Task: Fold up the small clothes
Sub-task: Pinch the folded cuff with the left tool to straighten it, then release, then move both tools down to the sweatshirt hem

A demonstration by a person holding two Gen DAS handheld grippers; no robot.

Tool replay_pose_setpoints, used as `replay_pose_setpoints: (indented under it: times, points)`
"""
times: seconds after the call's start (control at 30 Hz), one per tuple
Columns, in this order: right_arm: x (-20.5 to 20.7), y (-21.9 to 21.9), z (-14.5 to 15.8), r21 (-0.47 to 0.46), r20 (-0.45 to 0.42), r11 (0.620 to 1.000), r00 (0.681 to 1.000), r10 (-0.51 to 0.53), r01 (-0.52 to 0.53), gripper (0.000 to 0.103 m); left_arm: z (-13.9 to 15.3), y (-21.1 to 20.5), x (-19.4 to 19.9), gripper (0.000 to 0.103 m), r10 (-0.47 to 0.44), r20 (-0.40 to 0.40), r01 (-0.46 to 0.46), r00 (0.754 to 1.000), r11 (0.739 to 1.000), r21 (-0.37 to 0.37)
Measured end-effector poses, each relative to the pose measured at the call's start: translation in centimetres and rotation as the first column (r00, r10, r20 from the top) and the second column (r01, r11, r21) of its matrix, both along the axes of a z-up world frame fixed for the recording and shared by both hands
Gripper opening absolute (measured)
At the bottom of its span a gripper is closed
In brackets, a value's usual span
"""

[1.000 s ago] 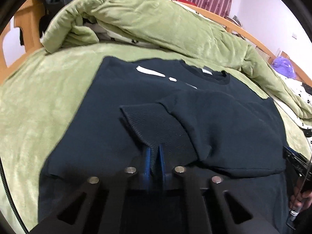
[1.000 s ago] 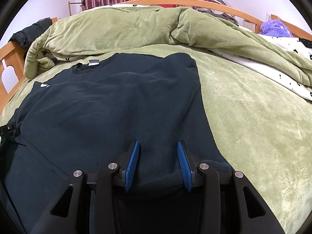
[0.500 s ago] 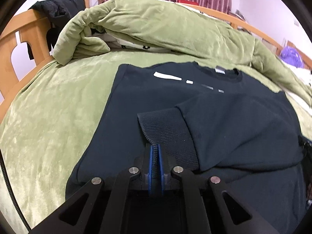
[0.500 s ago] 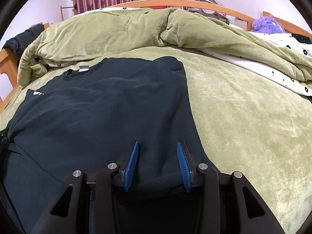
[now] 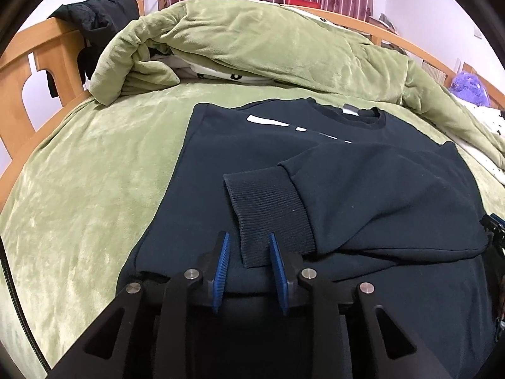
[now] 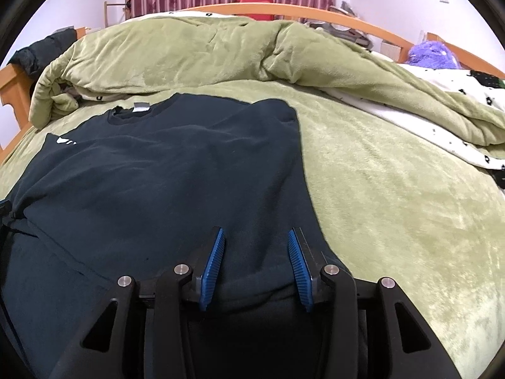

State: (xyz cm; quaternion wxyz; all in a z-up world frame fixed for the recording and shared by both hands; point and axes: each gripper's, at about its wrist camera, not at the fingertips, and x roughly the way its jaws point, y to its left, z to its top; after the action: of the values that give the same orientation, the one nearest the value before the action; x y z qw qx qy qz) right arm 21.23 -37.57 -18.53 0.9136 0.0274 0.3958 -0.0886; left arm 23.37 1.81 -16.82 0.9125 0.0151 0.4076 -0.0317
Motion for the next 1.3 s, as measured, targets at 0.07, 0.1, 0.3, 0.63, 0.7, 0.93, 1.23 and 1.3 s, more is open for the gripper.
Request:
replay_pose_setpoints:
  times: [0.07,0.1,0.3,0.63,0.7,0.93,1.23,1.3]
  points:
    - [-0.4,0.0,0.4,0.013,-0.014,1.0,1.0,-0.008,0.008,0.035,0.4,0.0,-0.4,0.027,-0.002,0.006,0.002,1.0,1.0,0.0]
    - [-0.5,0.0,0.6,0.02,-0.024,1.0,1.0,-0.01,0.011,0.033,0.6,0.0,-0.6,0.029,-0.002,0.009,0.002,1.0,1.0,-0.001]
    - [-2.0,0.3,2.3,0.086,-0.029,0.996,1.0,-0.008,0.011,0.03,3.1,0.3,-2.8,0.06,0.005,0.073,-0.001,0.997,0.999,-0.045]
    - [-8.1,1.6,4.6,0.091,0.003,0.996,1.0,0.012,-0.013,0.036,5.7,1.6,-8.0,0.068,-0.005,0.148,0.017,0.989,0.996,-0.083]
    - [-9.6,1.5,4.5,0.082,-0.012,0.997,1.0,0.004,-0.003,0.036,6.0,1.7,-9.1,0.068,-0.013,0.16,0.022,0.987,0.999,-0.05]
    - [-14.2,1.4,4.4,0.066,-0.063,0.998,0.998,-0.012,0.016,0.036,5.7,4.3,-13.6,0.068,-0.02,0.136,0.029,0.99,0.998,-0.062]
    - [-20.2,2.2,4.8,0.011,-0.066,1.0,0.998,-0.012,0.013,0.035,3.6,8.0,-20.0,0.068,0.01,0.09,-0.002,0.996,0.996,-0.088]
    - [-21.7,1.8,4.3,0.011,-0.074,1.0,0.997,-0.017,0.018,0.035,2.8,8.7,-20.8,0.068,0.02,0.054,-0.014,0.998,0.993,-0.116]
